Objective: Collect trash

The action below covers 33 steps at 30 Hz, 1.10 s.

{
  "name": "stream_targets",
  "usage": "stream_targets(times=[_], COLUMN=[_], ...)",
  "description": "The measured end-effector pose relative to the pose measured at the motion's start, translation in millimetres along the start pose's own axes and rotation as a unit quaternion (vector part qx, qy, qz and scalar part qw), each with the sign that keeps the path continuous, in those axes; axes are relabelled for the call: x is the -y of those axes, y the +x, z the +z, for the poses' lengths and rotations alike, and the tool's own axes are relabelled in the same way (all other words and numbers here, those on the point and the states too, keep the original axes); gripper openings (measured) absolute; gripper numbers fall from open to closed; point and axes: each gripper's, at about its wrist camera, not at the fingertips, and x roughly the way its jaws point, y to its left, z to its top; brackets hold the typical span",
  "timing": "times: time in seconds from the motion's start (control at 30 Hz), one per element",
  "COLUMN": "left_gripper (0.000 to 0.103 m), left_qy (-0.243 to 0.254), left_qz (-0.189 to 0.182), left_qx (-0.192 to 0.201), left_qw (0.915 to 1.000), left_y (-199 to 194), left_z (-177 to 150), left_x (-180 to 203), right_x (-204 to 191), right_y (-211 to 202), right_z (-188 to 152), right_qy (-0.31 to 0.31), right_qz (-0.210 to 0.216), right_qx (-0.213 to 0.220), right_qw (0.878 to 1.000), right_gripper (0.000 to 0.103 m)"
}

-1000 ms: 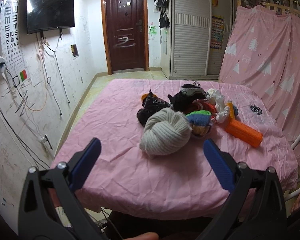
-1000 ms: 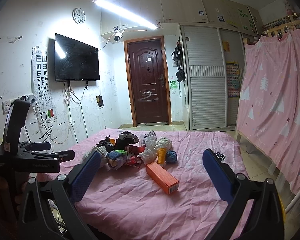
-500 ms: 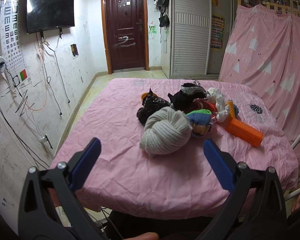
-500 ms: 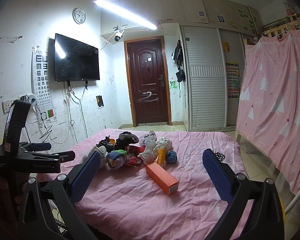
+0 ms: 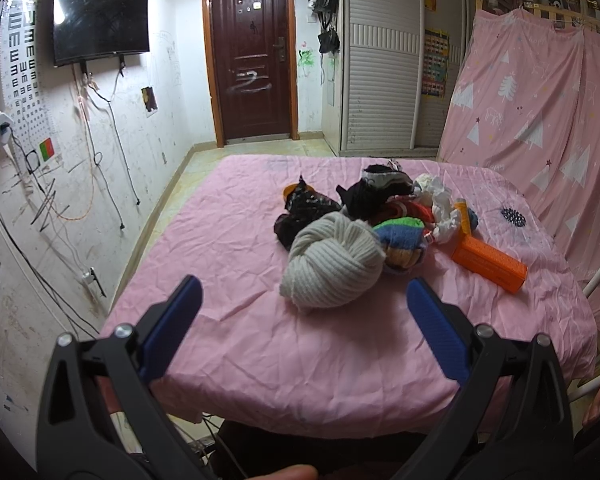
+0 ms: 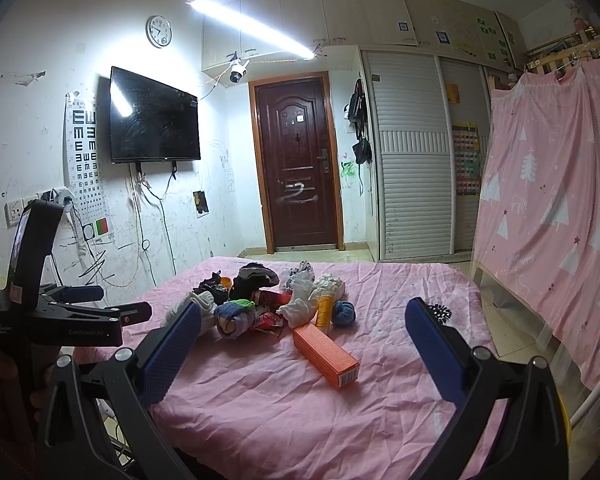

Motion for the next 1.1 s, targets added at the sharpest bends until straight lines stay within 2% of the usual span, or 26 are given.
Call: stream_targets(times=[0.33,0.6,0.77,0.97,1.1], left_gripper=[0.098,0.098,0.098,0.098,0.098], left_qy=[0.000,0.003,0.014,0.018,0.026], left_qz=[0.002,0.002,-0.004,-0.031,-0.047], left_qx=[-0.001,-0.015,-0.030,-0.051,-0.058], left_qw=[1.0000,0.9999,0.9995,0.9981,0.9969], left_y=[1,26,47,73,85], left_z=[-5,-6,8,14,17], left_x=[-4,-5,-3,-4,-1], right_x=[2,18,26,29,32], right_y=[5,30,61,96,119], right_z=[-3,-10,-14,-21,-26], right_qy=[0.002,0.016,0.016,0.020,0.021], right_qz=[0.005,0.002,0.007,0.025,0.018], right_qx=[-0.005,-0.032,-0.071,-0.128,-0.166], right_qw=[1.000,0.999,0.997,0.991,0.986], right_gripper=[0.095,0.095,0.095,0.095,0.095])
